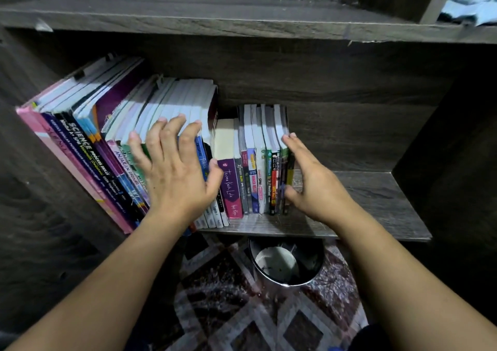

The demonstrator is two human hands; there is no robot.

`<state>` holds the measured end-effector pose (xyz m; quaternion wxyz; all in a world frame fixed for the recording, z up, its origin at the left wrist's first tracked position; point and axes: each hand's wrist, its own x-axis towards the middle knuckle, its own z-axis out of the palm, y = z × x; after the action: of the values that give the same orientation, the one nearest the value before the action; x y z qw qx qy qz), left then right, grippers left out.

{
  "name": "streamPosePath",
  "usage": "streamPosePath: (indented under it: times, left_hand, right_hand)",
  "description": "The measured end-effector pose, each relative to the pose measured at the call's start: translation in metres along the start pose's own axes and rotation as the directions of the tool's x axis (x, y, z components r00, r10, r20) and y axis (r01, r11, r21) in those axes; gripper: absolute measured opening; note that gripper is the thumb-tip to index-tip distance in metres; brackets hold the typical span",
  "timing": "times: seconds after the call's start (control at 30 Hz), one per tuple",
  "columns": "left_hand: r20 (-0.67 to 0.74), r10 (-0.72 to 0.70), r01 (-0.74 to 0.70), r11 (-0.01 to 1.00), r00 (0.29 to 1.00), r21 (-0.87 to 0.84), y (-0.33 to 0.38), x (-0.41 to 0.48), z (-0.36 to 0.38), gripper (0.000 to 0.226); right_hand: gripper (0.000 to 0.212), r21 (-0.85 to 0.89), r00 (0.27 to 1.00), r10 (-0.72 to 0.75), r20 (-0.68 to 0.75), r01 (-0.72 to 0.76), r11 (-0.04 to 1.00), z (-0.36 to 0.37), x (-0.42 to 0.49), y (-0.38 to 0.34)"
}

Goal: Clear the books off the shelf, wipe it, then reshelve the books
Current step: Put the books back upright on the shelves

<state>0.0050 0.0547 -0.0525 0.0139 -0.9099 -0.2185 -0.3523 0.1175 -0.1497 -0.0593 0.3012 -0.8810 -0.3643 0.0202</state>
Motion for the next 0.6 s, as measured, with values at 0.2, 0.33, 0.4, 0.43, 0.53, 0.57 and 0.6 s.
streamPosePath:
  times: [0.2, 0.33, 0.4, 0.43, 0.53, 0.57, 0.6]
  left_hand:
    - [0.128, 0.265, -0.269, 0.963, 0.956, 0.011, 0.041, -0.011, -0.004, 0.065]
    - [0.343, 0.290, -0.336, 0.938, 0.894, 0.082, 0.064, -0.010, -0.006, 0.082]
    - [0.387, 0.269, -0.322, 0.944, 0.882, 0.077, 0.070, -0.010, -0.002, 0.085]
    - [0.393, 0.264, -0.320, 0.944, 0.881, 0.082, 0.072, -0.010, -0.001, 0.084]
    - [0.379, 0.242, -0.275, 0.961, 0.893, 0.035, 0.073, -0.008, 0.001, 0.077]
    - [0.360, 0.235, -0.254, 0.967, 0.903, 0.004, 0.073, -0.007, 0.000, 0.072]
    - [0.333, 0.235, -0.238, 0.971, 0.913, -0.031, 0.073, -0.008, -0.001, 0.065]
  right_hand:
    - [0.108, 0.017, 0.991, 0.130, 0.021, -0.130, 0.991, -0.006, -0.002, 0.009]
    - [0.100, 0.008, 0.991, 0.129, 0.022, -0.130, 0.992, -0.004, 0.001, 0.011]
    - [0.098, 0.017, 0.994, 0.105, 0.029, -0.105, 0.994, 0.000, 0.001, 0.010]
    - [0.099, 0.026, 0.995, 0.099, 0.033, -0.100, 0.995, 0.001, 0.001, 0.009]
    - [0.099, 0.055, 0.994, 0.097, 0.039, -0.099, 0.994, 0.003, 0.001, 0.010]
    - [0.098, 0.067, 0.994, 0.101, 0.043, -0.103, 0.992, 0.003, 0.001, 0.010]
    - [0.097, 0.083, 0.993, 0.105, 0.048, -0.109, 0.991, 0.003, 0.001, 0.011]
